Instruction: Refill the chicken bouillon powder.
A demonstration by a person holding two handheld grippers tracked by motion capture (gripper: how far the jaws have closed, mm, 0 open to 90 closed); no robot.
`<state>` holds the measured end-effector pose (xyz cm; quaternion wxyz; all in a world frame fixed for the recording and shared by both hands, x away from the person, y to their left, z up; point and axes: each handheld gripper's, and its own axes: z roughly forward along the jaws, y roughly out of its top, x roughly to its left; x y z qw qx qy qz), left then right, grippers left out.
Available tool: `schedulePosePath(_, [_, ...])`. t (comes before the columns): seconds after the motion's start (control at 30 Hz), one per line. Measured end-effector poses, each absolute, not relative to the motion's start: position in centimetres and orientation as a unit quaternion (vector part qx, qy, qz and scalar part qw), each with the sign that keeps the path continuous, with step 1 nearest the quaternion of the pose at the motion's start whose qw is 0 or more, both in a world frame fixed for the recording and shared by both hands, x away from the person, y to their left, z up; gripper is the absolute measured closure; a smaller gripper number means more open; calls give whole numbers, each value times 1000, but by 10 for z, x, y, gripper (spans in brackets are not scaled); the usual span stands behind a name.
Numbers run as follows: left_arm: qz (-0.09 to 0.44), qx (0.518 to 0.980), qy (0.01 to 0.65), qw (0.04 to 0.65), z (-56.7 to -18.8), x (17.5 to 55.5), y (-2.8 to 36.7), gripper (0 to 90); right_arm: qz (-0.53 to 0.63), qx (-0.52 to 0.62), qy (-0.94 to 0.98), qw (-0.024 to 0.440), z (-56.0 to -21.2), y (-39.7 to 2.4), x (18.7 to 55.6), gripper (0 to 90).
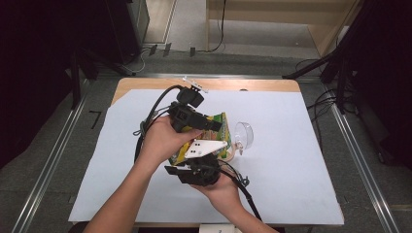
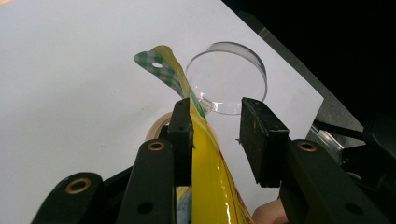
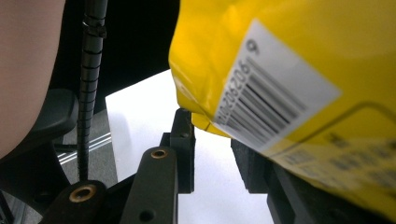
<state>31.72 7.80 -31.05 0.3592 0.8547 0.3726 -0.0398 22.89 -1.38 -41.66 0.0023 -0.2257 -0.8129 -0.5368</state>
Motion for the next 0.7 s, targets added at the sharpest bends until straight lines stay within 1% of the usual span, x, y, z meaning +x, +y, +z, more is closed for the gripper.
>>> schedulePosePath(0.7, [-42, 855, 373, 358, -312, 317, 78, 666, -536, -226, -813, 2, -418, -14, 229, 718])
